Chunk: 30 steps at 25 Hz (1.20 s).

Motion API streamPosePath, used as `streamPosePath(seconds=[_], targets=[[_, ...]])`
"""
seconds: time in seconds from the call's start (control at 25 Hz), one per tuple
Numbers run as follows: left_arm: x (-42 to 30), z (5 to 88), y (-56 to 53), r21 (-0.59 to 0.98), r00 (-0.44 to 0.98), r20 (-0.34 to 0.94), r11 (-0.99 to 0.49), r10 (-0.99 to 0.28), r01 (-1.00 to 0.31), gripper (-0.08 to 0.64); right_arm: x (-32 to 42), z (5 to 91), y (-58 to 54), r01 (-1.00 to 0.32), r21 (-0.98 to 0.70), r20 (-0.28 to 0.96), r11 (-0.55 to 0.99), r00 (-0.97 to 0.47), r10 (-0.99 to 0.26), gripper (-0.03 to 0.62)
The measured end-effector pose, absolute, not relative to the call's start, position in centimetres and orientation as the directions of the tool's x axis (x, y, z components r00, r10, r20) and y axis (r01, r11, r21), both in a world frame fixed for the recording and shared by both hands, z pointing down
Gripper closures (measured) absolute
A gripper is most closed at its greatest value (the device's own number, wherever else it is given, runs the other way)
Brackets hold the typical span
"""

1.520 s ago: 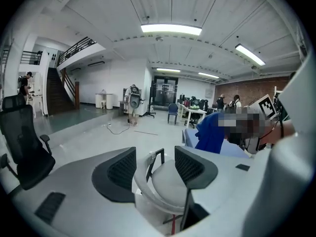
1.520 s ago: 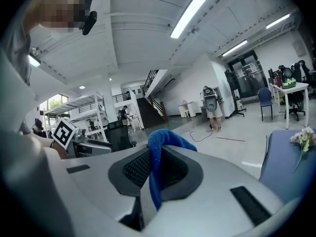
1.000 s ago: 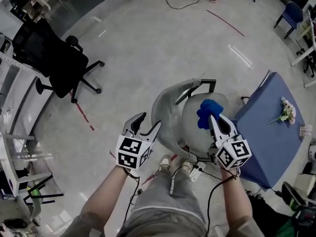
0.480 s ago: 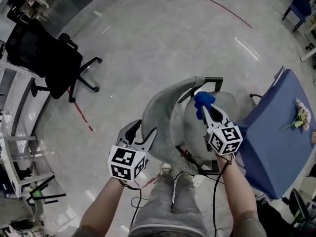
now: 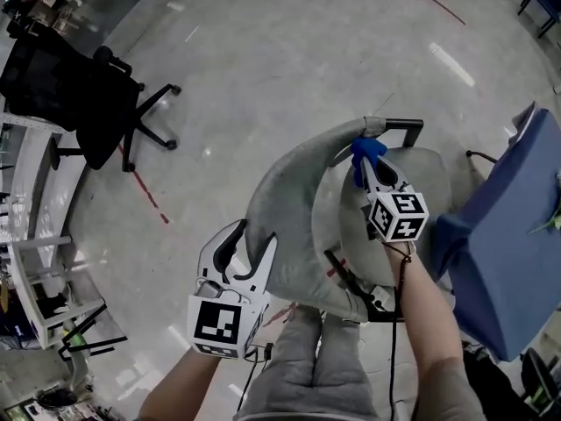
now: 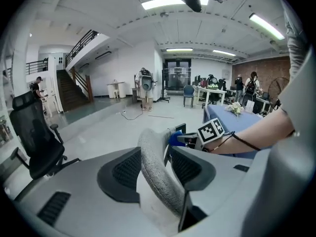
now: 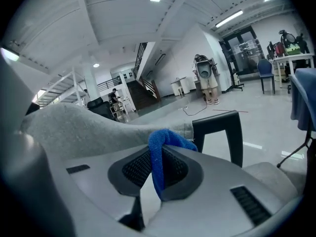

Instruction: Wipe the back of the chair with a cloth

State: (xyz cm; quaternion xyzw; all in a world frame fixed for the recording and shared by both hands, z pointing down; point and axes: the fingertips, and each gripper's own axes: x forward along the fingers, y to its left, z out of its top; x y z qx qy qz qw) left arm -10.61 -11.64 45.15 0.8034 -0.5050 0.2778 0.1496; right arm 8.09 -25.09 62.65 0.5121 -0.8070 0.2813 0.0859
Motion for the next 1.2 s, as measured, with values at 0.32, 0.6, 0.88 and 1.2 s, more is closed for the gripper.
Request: streamPosePath(seconds=[0.32,0.6,0.88,1.2], targets=[[-12.5,47.4,-12.4,0.018,0.299,0.634,-0.373,-0.713,-0.928,0.311,2.9,64.8,-25.5,-0.804,-0.437,0.412,0.403,-0.578,-0.705,0.537],[-11.8,47.9,-12.3,0.08,0.357,0.644,-0.404,-0.677,-0.911,0.385,-4.4,66.9,-18.9,-0.659,-0.562,0.442,0.499,-0.75,-0.493,0.537],[-11.6,48.1,-12.4,0.1,0.372,0.632,-0.405,-0.68,-0.909,0.397,-5.7,69.8,-5.5,-0.492,-0.629,0.541,0.602,-0.833,-0.115,0.538],[-11.6,48.1,-12.4,0.121,0.379,0.621,-0.394,-0.686,-0.911,0.404,1.7,69.0,8.3,-0.308,-0.68,0.659,0.666,-0.654,0.37,0.538]])
